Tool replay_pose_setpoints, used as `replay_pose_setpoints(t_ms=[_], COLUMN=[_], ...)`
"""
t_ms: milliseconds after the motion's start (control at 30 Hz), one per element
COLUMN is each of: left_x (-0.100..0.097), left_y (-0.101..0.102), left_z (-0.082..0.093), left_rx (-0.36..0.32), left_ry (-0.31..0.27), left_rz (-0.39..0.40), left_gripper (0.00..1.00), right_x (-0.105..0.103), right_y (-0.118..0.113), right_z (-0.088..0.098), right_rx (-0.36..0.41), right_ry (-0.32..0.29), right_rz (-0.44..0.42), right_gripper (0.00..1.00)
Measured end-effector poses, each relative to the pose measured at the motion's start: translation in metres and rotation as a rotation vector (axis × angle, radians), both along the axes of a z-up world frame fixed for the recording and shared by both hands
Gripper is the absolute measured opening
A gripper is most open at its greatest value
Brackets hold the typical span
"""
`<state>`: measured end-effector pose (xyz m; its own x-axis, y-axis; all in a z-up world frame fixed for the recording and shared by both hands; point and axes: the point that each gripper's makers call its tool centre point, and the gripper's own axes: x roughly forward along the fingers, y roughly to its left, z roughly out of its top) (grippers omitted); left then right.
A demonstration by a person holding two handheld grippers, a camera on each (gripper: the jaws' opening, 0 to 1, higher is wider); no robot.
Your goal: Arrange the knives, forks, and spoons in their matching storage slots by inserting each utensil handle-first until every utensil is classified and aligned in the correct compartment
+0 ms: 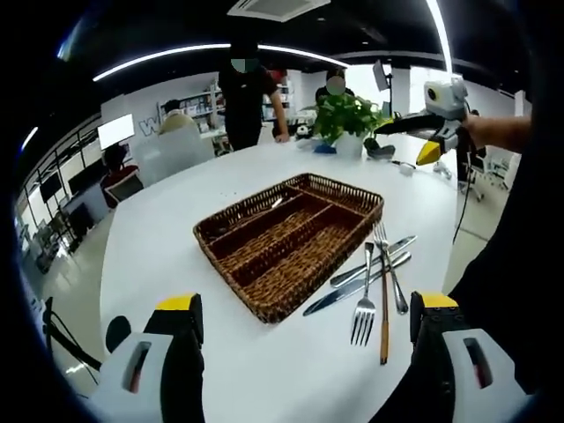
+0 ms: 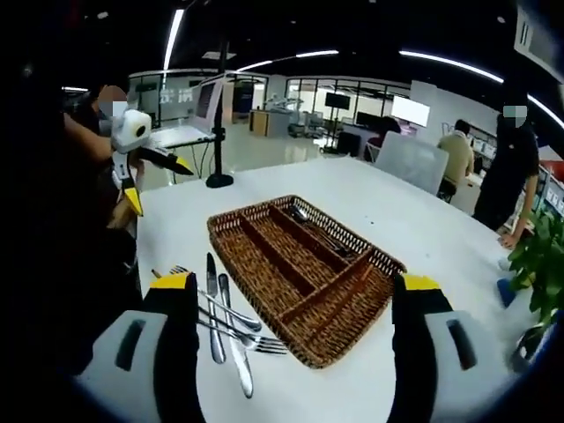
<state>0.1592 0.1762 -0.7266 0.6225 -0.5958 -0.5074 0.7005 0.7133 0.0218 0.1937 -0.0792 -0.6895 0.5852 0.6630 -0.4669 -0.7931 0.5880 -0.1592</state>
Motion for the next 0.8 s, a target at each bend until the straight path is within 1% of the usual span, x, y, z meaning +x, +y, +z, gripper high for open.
replay_pose_setpoints(t_ms=[33,100,167,233,267,300,333,400,433,500,567,633,800], left_x=[0.001,0.004,0.006,0.008,0.008,0.009,0.01,0.009,0.009,0.008,0.006,0.005,0.005], left_y=[0.002,0.004,0.007,0.01,0.012,0.013,0.015,0.022,0.023,0.029,0.034,0.036,0.04], left_z=[0.001,0.01,0.016,0.023,0.025,0.029,0.032,0.035,0.037,0.037,0.036,0.035,0.04], left_rx=[-0.001,0.0,-0.004,-0.012,-0.014,-0.013,-0.009,-0.019,-0.023,-0.029,-0.032,-0.032,-0.037], left_ry=[-0.004,-0.02,-0.03,-0.042,-0.047,-0.059,-0.075,-0.077,-0.079,-0.079,-0.075,-0.071,-0.087], left_rz=[0.004,0.011,0.02,0.03,0.034,0.041,0.048,0.065,0.074,0.094,0.106,0.114,0.129], left_gripper=[1.0,1.0,1.0,1.0,1.0,1.0,1.0,1.0,1.0,1.0,1.0,1.0,1.0], right_x=[-0.002,-0.003,-0.003,-0.005,-0.005,-0.008,-0.01,-0.017,-0.019,-0.023,-0.028,-0.03,-0.033], right_y=[0.006,0.014,0.021,0.03,0.032,0.04,0.042,0.05,0.053,0.058,0.062,0.064,0.07], right_z=[-0.002,-0.008,-0.013,-0.021,-0.024,-0.027,-0.029,-0.047,-0.054,-0.061,-0.066,-0.071,-0.073], right_rx=[0.001,-0.014,-0.009,0.001,-0.002,-0.006,-0.005,-0.03,-0.038,-0.032,-0.039,-0.059,-0.07], right_ry=[0.007,0.004,0.023,0.043,0.036,0.013,0.011,0.049,0.055,0.065,0.083,0.078,0.082], right_rz=[0.025,0.051,0.067,0.079,0.081,0.114,0.124,0.15,0.16,0.178,0.196,0.215,0.248], right_gripper=[0.9,0.89,0.89,0.87,0.83,0.81,0.8,0.8,0.8,0.79,0.79,0.78,0.75])
